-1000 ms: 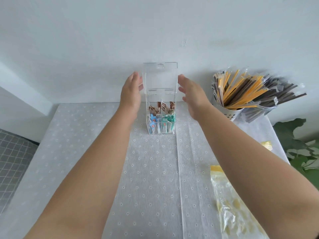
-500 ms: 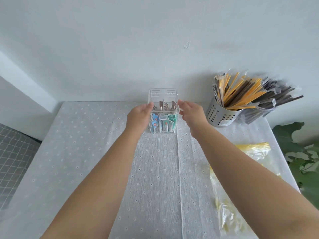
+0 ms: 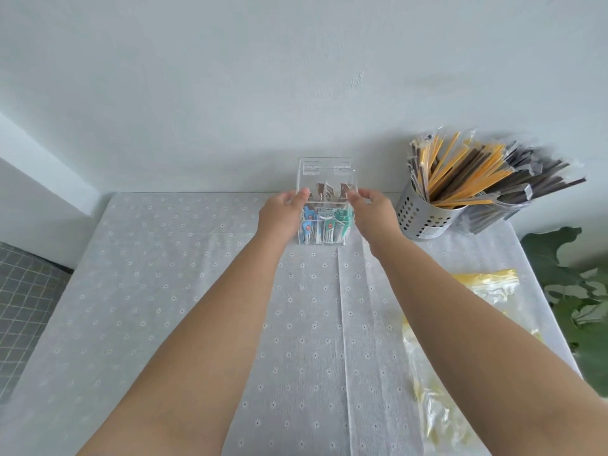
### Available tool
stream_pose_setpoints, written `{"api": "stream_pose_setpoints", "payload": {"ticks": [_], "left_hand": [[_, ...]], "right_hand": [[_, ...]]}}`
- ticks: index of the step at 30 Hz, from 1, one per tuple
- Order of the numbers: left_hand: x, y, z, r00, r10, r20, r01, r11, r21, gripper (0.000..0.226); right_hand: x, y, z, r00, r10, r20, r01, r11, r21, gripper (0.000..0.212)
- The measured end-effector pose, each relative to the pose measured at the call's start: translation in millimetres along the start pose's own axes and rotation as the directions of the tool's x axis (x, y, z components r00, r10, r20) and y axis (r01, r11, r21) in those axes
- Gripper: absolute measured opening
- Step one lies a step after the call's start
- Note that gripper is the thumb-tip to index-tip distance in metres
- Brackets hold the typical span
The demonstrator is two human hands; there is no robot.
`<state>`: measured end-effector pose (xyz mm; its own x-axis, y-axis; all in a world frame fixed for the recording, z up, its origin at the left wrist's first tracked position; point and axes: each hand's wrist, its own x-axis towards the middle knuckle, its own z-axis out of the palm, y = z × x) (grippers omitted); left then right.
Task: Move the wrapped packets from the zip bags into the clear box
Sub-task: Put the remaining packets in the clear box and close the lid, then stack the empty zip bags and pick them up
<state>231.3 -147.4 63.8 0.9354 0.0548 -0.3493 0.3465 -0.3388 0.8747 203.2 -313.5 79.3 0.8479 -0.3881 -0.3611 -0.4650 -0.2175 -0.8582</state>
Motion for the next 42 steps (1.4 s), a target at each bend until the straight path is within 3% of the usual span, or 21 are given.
{"api": "stream_pose_setpoints", "payload": {"ticks": [9, 16, 20, 24, 27, 29, 31, 34, 36, 38, 40, 42], "left_hand": [[27, 18, 18, 0.999, 0.035, 0.022, -0.037, 0.994, 0.098, 0.056], [41, 25, 20, 1.000, -0.003, -0.003, 0.003, 0.992, 0.124, 0.060], [28, 22, 23, 0.998, 0.065, -0.024, -0.061, 0.988, 0.143, 0.050], [-12, -12, 43, 0.998, -0.043, -0.051, 0.048, 0.994, 0.095, 0.064], [-59, -52, 70, 0.998, -0.003, 0.066, -0.012, 0.973, 0.230, 0.057], [-95, -77, 92, 0.970, 0.093, 0.223, -0.182, 0.889, 0.419, 0.055], [-128, -96, 114, 0.914, 0.137, 0.382, -0.347, 0.751, 0.562, 0.053], [-154, -107, 140, 0.878, -0.001, 0.479, -0.350, 0.679, 0.645, 0.064], [-164, -103, 155, 0.891, -0.078, 0.447, -0.277, 0.687, 0.672, 0.072], [-172, -95, 166, 0.909, -0.127, 0.396, -0.194, 0.713, 0.674, 0.072], [-176, -90, 176, 0.928, -0.126, 0.350, -0.146, 0.742, 0.654, 0.059], [-175, -89, 183, 0.925, -0.096, 0.368, -0.127, 0.835, 0.536, 0.038]], "right_hand": [[32, -7, -5, 0.999, -0.044, -0.003, 0.044, 0.997, -0.067, 0.040], [46, -13, -1, 0.999, -0.049, -0.005, 0.048, 0.996, -0.073, 0.035], [38, -9, -6, 0.997, -0.071, 0.026, 0.073, 0.994, -0.087, 0.037], [5, 22, -32, 0.986, -0.161, 0.052, 0.168, 0.961, -0.219, 0.050], [-25, 73, -74, 0.964, -0.239, 0.114, 0.265, 0.894, -0.361, 0.032], [-47, 111, -106, 0.955, -0.282, 0.089, 0.289, 0.831, -0.474, 0.019], [-65, 149, -138, 0.950, -0.308, -0.043, 0.244, 0.825, -0.509, 0.017], [-83, 193, -182, 0.937, -0.228, -0.264, 0.065, 0.858, -0.509, 0.026], [-91, 213, -201, 0.944, -0.030, -0.329, -0.142, 0.863, -0.485, 0.038], [-99, 227, -207, 0.938, 0.166, -0.304, -0.280, 0.880, -0.384, 0.049], [-108, 237, -203, 0.941, 0.220, -0.258, -0.293, 0.910, -0.293, 0.055], [-114, 242, -200, 0.941, 0.196, -0.277, -0.255, 0.947, -0.195, 0.058]]}}
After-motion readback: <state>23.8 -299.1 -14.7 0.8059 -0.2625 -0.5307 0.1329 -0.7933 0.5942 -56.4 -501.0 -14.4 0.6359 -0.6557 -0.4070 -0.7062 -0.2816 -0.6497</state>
